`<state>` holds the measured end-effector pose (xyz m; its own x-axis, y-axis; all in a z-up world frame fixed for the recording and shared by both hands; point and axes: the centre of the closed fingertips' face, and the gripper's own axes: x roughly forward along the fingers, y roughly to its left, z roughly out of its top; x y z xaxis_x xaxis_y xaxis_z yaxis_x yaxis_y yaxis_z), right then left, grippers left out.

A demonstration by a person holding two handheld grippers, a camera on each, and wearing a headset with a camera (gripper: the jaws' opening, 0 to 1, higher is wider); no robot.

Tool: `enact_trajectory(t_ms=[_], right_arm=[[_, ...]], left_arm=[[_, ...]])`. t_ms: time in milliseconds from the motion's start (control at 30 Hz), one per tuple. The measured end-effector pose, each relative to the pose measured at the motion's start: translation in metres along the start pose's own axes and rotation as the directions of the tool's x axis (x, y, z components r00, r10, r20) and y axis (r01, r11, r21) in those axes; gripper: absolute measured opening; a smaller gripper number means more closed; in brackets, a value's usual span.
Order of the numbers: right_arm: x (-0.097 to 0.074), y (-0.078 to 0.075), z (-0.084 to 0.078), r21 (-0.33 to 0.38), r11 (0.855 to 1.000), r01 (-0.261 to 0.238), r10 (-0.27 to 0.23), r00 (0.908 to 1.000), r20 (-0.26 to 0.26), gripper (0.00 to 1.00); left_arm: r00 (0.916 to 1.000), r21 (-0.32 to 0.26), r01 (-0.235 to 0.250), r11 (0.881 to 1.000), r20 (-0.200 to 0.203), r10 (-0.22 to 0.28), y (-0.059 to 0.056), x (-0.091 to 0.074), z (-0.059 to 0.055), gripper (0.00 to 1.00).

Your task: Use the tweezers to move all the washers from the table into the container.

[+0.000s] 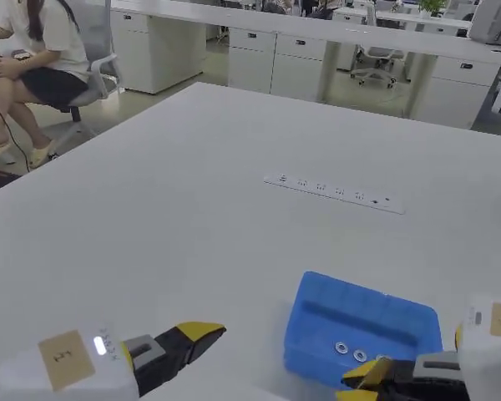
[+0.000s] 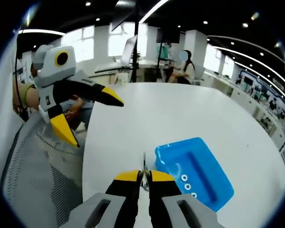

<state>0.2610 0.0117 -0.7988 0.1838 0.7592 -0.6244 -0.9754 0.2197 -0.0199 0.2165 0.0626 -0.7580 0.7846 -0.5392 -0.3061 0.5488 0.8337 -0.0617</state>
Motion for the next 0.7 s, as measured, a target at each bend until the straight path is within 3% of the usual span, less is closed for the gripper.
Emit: enact_trajectory(t_ms=[67,133,200,233,367,600,700], right_arm=[[0.002,-0.007,0.003,0.061,0.998,-0.006,0.005,0.9998,0.020,0.02],[0.001,-0.015,0.013,0.129,0.992,-0.001,-0.008,0.9973,0.073,0.02],[-0.001,-0.019,0.027,0.208,0.977,-0.038,0.007,0.9895,0.145,0.02],[-0.002,-0.023,0.034,0.259,0.964,-0.063,0.012,0.9815,0.191,0.02],[-0.004,-0.041,0.048,0.376,0.921,-0.102,-0.008,0.9597,0.281,0.02],[0.009,-0.069,0.043,0.428,0.901,-0.067,-0.048,0.9664,0.252,0.02],[0.021,-0.074,0.035,0.404,0.914,-0.035,-0.052,0.9780,0.202,0.02]], left_arm=[[0.9997,-0.013,0.001,1.000,0.023,0.000,0.000,-0.001,0.004,0.65],[0.9997,-0.015,-0.005,1.000,0.025,0.006,0.002,-0.001,0.004,0.65],[0.9995,-0.017,-0.010,1.000,0.028,0.010,0.003,-0.001,0.005,0.65],[0.9995,-0.017,-0.012,1.000,0.030,0.012,0.003,-0.001,0.005,0.65],[0.9994,-0.019,-0.016,1.000,0.030,0.017,0.004,-0.002,0.005,0.65],[0.9994,-0.019,-0.016,1.000,0.029,0.017,0.005,-0.002,0.004,0.64],[0.9995,-0.022,-0.014,1.000,0.029,0.015,0.004,-0.002,0.004,0.64]])
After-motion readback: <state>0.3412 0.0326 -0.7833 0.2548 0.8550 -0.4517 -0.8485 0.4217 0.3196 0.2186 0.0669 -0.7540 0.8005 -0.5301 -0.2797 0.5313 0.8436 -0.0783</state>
